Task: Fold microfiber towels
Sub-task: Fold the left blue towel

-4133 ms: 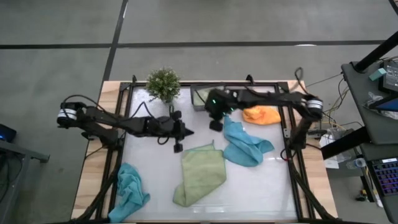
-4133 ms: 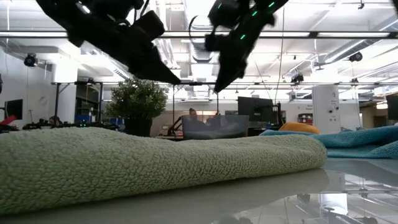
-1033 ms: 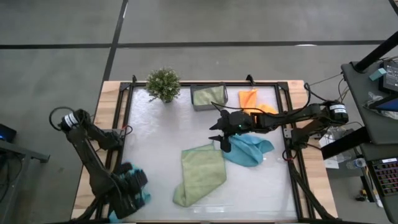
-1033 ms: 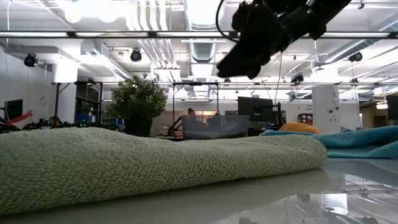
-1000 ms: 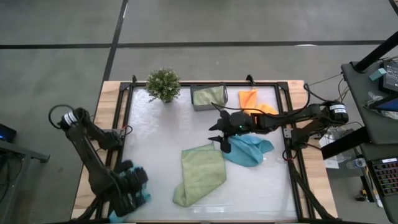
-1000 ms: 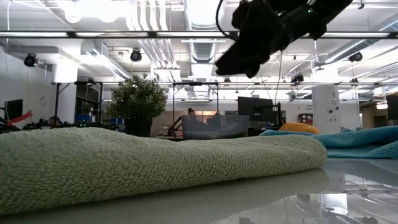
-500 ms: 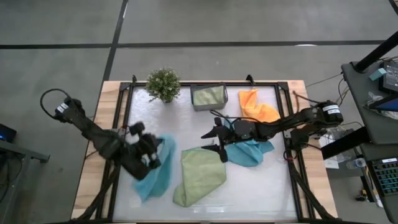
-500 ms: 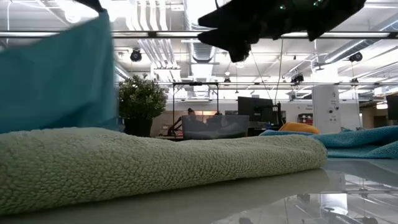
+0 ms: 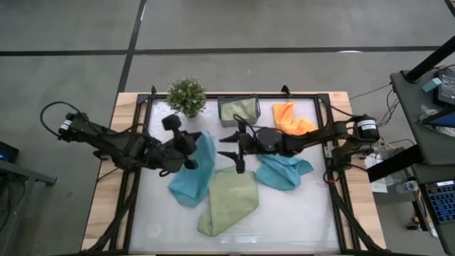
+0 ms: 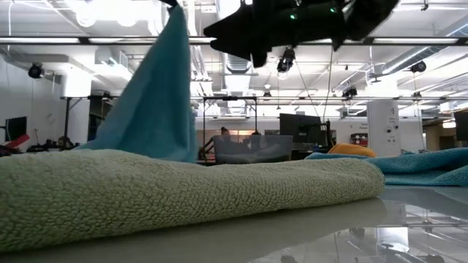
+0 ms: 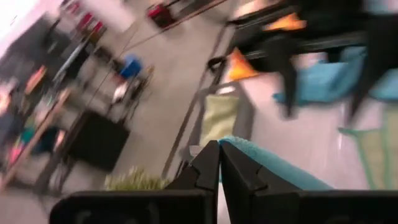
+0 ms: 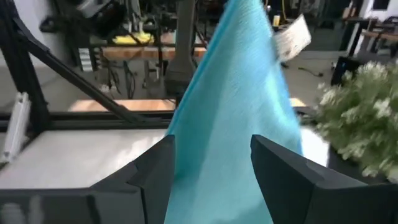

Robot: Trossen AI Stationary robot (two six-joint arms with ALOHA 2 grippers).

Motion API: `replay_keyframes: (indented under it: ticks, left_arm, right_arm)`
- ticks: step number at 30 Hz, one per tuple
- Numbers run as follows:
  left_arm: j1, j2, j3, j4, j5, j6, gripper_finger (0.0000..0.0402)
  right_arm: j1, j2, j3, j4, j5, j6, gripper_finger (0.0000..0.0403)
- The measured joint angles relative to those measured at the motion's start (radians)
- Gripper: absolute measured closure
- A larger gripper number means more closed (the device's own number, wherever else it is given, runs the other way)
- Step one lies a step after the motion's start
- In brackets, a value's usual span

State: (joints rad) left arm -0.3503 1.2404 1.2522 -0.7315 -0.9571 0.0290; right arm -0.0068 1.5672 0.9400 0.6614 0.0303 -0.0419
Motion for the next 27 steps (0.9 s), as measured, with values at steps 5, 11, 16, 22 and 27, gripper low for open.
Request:
replay_keyframes:
  ticks: [5,11,16,22,27]
  left_arm:
    - [0.002,0.000,-0.013,-0.011,0.306,0.295,0.0401]
    - [0.002,0.009,-0.049,-0.004,0.439,0.489,0.0401]
    - [0.002,0.016,-0.089,0.022,0.479,0.655,0.0401]
    - [0.002,0.016,-0.099,0.054,0.494,0.720,0.0401]
    - [0.002,0.025,-0.099,0.077,0.589,0.760,0.0401]
  right_arm:
    - [-0.073,-0.004,0.158,-0.264,-0.172,-0.104,0.0202]
    - [-0.129,0.028,0.325,-0.573,-0.416,-0.215,0.0202]
    - [-0.147,0.111,0.388,-0.600,-0.553,-0.233,0.0202]
    - [-0.148,0.250,0.481,-0.597,-0.702,-0.239,0.0202]
    - [-0.148,0.345,0.583,-0.608,-0.873,-0.239,0.0206]
